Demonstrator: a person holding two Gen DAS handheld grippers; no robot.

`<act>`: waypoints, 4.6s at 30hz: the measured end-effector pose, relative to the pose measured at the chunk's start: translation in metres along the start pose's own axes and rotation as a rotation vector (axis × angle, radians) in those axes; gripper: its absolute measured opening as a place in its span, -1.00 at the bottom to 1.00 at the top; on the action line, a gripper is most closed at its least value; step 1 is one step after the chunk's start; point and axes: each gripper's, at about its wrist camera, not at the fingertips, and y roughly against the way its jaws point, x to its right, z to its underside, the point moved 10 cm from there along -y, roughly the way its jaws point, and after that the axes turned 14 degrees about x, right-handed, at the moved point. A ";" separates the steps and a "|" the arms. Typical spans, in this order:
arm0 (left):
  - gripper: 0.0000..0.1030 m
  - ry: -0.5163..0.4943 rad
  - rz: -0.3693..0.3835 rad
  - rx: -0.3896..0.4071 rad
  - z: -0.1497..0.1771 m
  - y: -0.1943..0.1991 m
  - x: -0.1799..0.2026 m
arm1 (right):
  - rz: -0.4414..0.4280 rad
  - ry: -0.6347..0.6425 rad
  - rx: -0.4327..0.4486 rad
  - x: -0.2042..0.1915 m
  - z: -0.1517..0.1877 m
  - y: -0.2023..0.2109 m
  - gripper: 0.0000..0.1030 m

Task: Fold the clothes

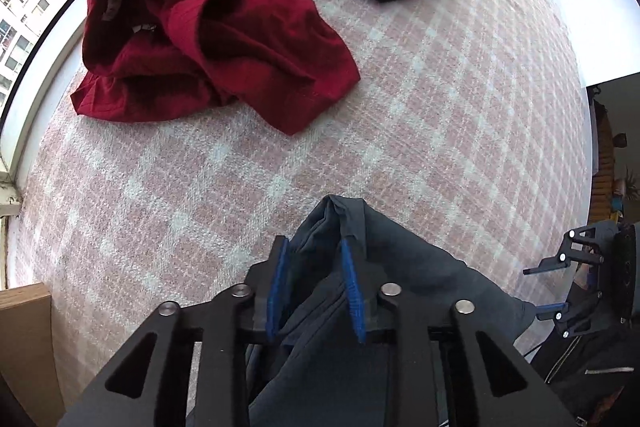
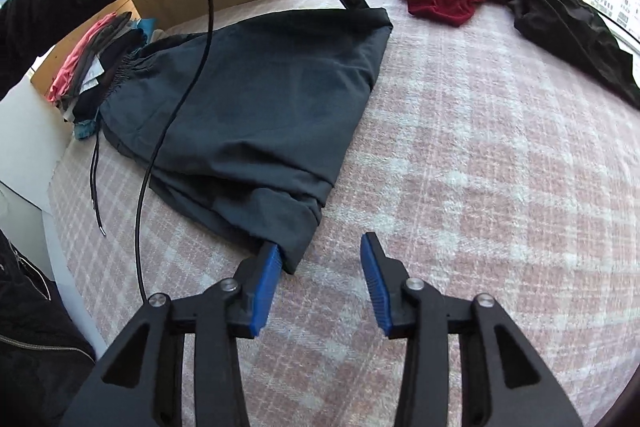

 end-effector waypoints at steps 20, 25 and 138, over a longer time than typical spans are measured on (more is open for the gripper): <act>0.13 -0.095 0.012 -0.004 -0.029 0.037 0.044 | -0.114 -0.016 0.013 0.006 -0.016 -0.010 -0.40; -0.16 -0.086 0.014 -0.054 -0.029 0.014 0.042 | -0.129 0.029 0.001 -0.007 -0.014 -0.020 -0.40; -0.02 -0.275 0.039 -0.154 0.010 0.039 0.113 | -0.106 0.044 0.142 -0.015 -0.024 -0.003 -0.95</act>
